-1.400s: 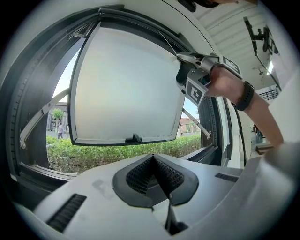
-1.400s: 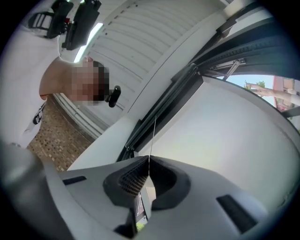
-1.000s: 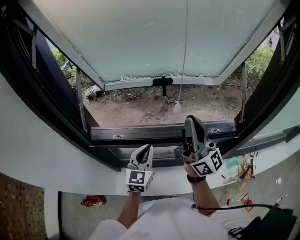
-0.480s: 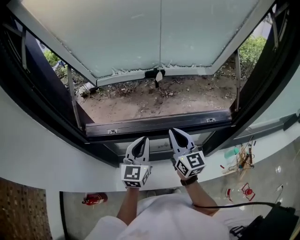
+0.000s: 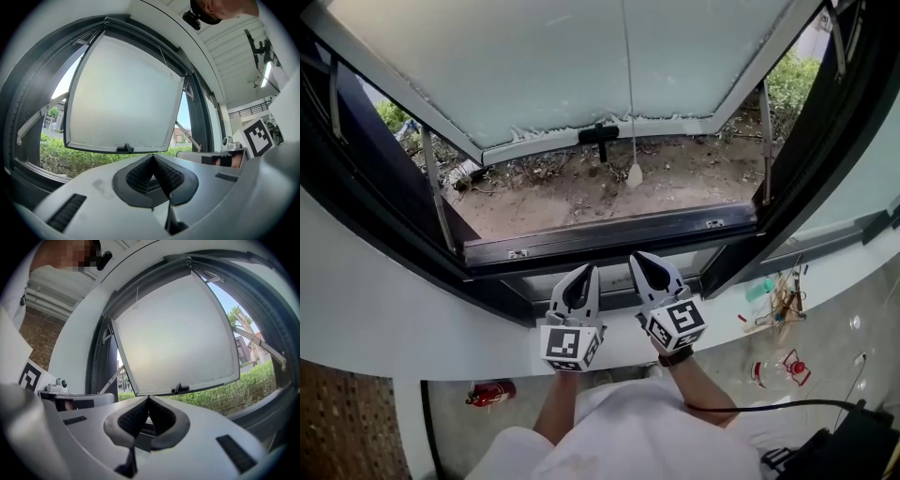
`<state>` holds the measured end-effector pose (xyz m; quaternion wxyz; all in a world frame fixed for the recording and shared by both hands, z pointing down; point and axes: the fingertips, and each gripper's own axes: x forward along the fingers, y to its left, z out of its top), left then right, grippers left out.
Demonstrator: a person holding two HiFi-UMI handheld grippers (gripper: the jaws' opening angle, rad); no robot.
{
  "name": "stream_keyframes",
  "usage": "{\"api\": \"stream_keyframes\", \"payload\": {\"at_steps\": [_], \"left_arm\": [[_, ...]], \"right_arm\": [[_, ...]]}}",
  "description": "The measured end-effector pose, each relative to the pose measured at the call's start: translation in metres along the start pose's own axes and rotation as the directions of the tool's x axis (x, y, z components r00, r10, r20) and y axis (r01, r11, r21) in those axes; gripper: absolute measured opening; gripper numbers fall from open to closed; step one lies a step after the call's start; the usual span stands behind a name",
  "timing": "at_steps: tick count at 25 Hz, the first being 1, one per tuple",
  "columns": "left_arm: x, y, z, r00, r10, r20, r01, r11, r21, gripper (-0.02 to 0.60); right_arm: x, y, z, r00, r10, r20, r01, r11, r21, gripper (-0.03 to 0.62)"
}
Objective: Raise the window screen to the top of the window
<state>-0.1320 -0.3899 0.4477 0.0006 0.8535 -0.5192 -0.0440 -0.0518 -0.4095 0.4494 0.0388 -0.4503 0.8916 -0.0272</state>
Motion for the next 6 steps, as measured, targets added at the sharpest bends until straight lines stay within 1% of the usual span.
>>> {"api": "stream_keyframes", "payload": {"at_steps": [6], "left_arm": [[-0.0012,-0.0028,0.0011,1.0,-0.006,-0.001,0.006,1.0,-0.001,0.002]], "right_arm": [[-0.006,-0.002,-0.0001,1.0,-0.013,0.004,0.013,1.0,0.002,0.003]]}}
